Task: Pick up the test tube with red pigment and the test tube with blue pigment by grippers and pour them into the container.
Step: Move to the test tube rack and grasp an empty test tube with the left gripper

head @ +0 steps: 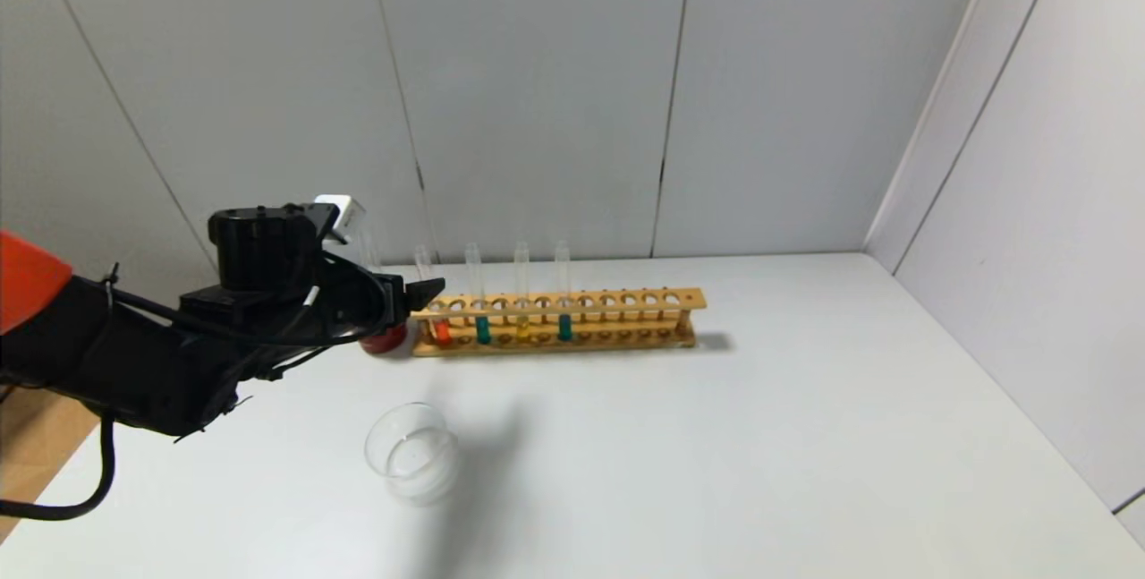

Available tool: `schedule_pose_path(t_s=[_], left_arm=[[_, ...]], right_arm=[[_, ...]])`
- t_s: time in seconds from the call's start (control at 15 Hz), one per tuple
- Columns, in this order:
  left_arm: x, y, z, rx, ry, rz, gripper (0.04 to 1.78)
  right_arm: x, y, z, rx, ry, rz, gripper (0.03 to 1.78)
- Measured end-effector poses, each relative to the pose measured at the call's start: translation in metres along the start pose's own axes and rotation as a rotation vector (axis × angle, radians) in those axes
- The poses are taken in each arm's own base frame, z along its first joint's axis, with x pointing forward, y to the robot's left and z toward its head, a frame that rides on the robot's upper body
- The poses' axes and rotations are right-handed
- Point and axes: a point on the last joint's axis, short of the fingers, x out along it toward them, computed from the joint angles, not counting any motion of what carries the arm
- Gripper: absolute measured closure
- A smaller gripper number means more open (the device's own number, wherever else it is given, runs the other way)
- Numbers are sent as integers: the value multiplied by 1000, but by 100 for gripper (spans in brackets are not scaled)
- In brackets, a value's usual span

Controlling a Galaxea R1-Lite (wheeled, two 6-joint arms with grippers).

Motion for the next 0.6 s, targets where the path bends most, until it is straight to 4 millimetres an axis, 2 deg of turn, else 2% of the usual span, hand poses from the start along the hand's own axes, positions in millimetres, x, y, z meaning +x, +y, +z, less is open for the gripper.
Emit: schedule_pose_path(t_s=[0.27, 0.6], left_arm=[[31, 3, -10, 1, 26, 35, 7], [52, 5, -18, -2, 42, 37, 7]], right_arm=[[0, 0, 0, 0, 0, 0, 6], [0, 0, 0, 0, 0, 0, 6]])
